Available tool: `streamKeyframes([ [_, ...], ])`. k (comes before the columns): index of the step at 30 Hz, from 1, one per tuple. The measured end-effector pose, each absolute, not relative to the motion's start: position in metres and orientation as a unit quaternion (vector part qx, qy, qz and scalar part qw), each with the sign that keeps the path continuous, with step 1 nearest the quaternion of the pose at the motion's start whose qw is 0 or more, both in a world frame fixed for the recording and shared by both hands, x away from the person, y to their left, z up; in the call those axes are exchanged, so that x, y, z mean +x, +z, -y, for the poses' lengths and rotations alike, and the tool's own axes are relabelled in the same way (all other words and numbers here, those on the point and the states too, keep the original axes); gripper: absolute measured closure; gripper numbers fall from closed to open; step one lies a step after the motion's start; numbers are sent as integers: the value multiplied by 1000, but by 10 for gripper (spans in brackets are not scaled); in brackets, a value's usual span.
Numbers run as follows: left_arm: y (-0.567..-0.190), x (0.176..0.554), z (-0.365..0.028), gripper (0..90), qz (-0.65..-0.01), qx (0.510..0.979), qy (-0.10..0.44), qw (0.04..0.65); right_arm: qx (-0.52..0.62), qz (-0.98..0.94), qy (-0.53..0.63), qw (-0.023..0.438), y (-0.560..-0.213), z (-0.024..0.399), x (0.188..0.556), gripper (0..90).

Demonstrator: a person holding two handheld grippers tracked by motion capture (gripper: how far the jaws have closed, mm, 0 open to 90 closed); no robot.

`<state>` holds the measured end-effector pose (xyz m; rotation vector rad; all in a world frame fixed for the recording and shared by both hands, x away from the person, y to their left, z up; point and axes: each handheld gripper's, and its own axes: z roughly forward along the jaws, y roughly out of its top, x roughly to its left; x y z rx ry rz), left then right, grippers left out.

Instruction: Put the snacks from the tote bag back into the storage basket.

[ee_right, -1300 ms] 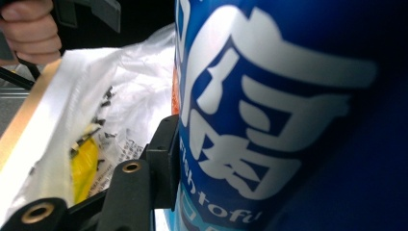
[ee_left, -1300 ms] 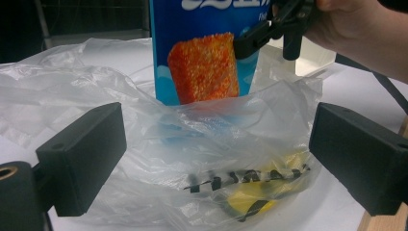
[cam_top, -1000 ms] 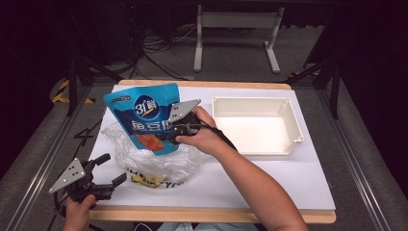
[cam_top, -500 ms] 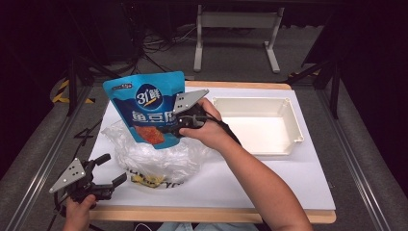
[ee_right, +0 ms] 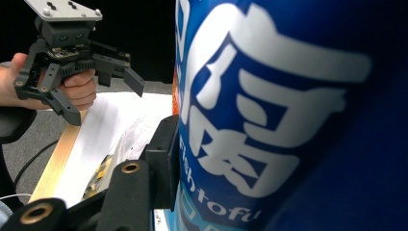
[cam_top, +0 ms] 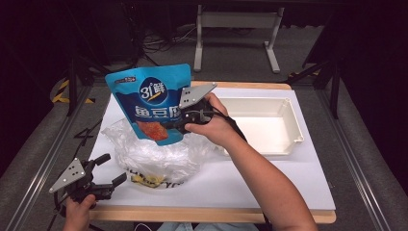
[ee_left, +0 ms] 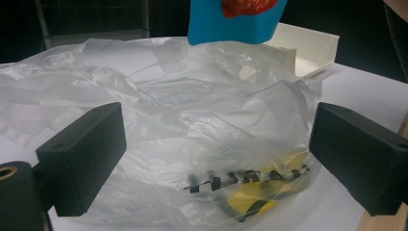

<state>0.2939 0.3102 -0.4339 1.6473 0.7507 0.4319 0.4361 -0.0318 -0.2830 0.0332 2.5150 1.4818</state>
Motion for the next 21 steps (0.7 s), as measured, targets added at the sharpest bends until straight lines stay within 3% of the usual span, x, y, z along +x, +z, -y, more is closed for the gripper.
streamKeyframes([
  [21, -435, 295, -309, 66, -327, 708, 187, 598, 29, -857, 496, 135, -267, 71, 437, 516],
])
